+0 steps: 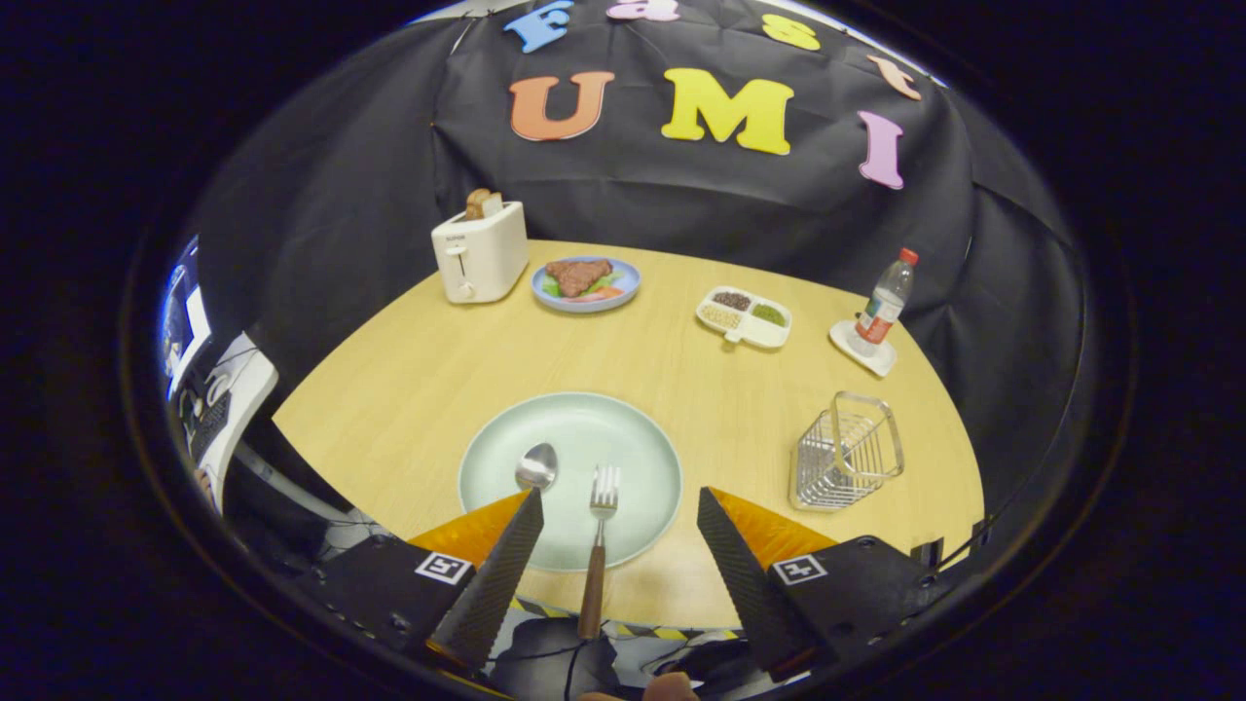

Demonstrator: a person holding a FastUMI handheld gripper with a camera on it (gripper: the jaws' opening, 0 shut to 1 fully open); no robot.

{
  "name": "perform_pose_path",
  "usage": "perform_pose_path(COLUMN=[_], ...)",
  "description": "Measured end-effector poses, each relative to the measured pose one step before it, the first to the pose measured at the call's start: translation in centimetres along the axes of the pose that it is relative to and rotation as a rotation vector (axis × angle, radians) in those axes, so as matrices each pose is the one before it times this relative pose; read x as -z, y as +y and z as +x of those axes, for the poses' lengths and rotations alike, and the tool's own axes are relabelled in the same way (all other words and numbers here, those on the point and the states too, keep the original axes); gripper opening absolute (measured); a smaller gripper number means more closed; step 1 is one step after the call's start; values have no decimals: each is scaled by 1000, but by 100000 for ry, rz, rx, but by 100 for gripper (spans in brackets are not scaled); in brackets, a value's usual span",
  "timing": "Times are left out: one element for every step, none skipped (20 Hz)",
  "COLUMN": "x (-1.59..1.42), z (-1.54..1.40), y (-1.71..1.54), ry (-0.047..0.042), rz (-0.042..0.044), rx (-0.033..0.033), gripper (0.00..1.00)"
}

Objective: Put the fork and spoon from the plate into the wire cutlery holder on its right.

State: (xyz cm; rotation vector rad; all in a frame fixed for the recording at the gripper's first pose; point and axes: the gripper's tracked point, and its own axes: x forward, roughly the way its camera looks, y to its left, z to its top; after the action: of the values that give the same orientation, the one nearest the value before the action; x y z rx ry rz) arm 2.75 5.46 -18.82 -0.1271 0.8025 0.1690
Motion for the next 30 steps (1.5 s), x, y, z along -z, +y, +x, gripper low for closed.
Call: perform_pose_path(x=[525,659,793,627,435,231,48,98,255,103,170,191,137,105,225,93,206,-126,32,42,116,110,-176,188,-9,-96,-142,-116,131,-61], z=[516,590,734,614,467,314,278,348,307,317,343,303,158,265,131,13,140,79,39,60,97,107,62,-9,143,441,-897,844,-664,-389], y=[188,123,392,443,474,319,131,42,-122,-140,-21,-67,88,-100,-3,146,156,98,-40,-55,82,-108,-621,-36,216,-73,-92,-283,187,9], ry=[2229,3117,3432,3185,2489,2270,1309,1262,1340,1451,1298,1186,1159,823,1149,1377,1140,384,519,922,953,1035,1684,1125,544,557,-263,965,946,359], rz=[-278,-724,-622,-167,442,637,820,514,683,807,923,624,279,426,11,236,295,131,51,465,1460,504,2894,899,208,-96,1448,315,946,775], rx=[211,490,-436,-814,-1467,-1132,-542,-438,581,367,20,-212,-435,661,357,-277,-278,135,488,634,166,1152,2446,261,-212,254,751,-178,-1057,-1245], gripper=[96,96,96,96,95,94,93,89,85,80,75,69,63,58,52,46,46,46,46,46,46,45,27,9,10,9,7,4,1,1])
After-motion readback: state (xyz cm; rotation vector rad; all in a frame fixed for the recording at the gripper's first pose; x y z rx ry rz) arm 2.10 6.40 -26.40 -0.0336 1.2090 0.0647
